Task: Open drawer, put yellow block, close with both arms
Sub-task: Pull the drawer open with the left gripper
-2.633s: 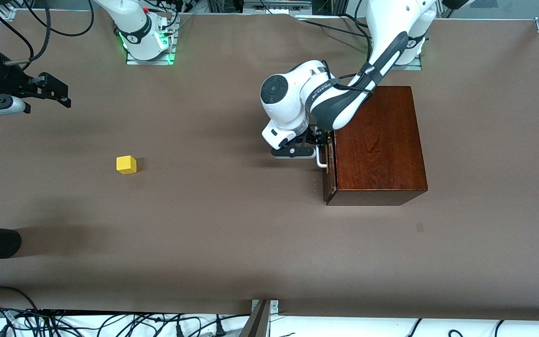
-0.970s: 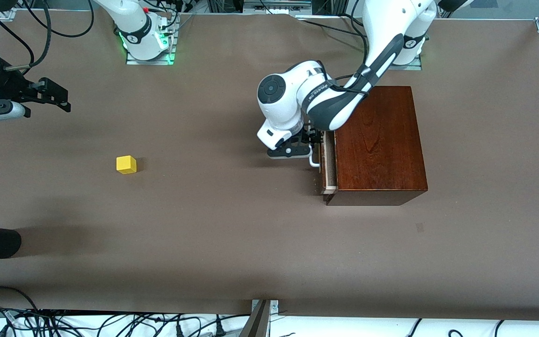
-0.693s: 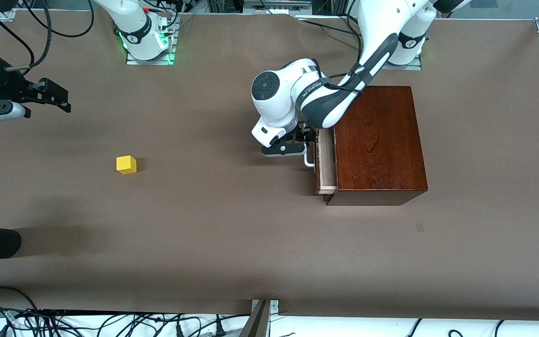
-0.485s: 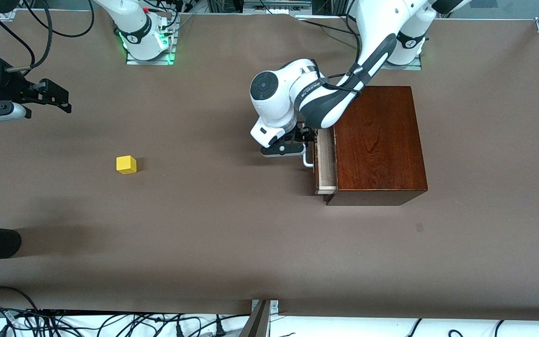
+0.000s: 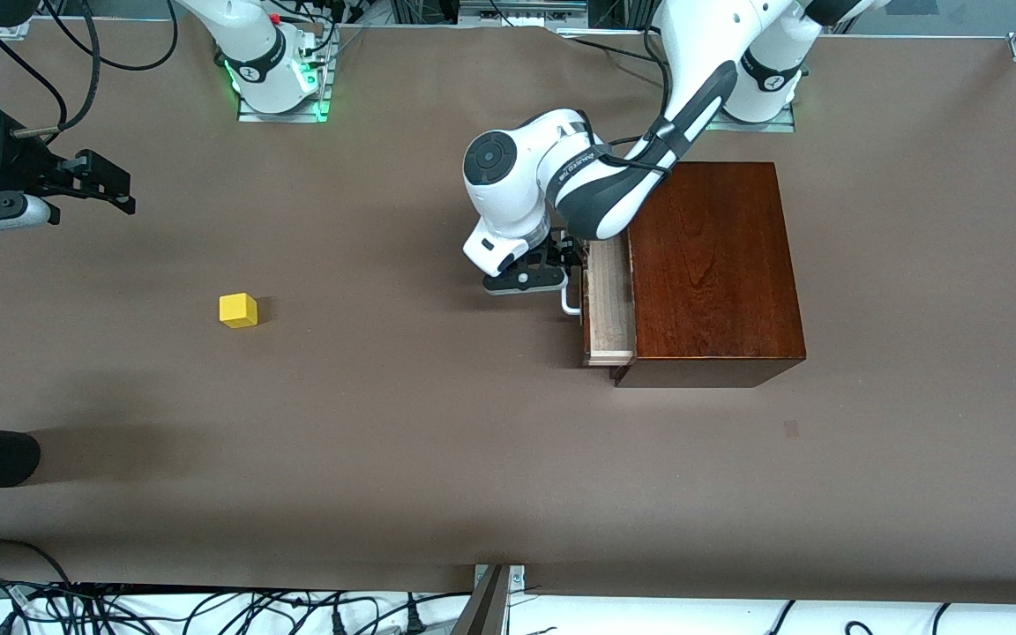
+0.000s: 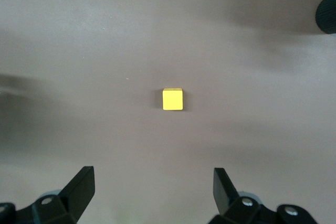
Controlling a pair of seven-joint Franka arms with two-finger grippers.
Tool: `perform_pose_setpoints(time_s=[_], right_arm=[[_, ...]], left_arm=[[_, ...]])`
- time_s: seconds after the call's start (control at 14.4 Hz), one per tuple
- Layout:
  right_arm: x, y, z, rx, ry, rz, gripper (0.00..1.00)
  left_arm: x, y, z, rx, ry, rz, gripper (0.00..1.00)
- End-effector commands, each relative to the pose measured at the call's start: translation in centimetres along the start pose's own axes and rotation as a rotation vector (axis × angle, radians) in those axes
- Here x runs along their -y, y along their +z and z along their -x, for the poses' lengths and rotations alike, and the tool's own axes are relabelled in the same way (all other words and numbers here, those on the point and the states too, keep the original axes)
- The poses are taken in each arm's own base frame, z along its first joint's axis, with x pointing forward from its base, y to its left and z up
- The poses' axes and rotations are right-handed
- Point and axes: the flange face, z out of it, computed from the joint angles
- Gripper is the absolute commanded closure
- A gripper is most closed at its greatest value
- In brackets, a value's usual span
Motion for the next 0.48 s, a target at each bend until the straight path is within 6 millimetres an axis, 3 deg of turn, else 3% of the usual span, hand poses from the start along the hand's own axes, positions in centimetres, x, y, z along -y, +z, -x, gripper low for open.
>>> perform_pose_setpoints(time_s=[0.0, 0.42], right_arm=[[0.0, -0.1, 0.0, -0.006, -0.006, 0.014, 0.0], [0.0, 0.0, 0.0, -0.005, -0.006, 0.014, 0.0]], left_arm=[[-3.4, -0.6, 1.1, 0.005, 0.002, 0.059, 0.0], [-4.3, -1.5, 1.1, 0.006, -0.008, 0.085, 0.0]])
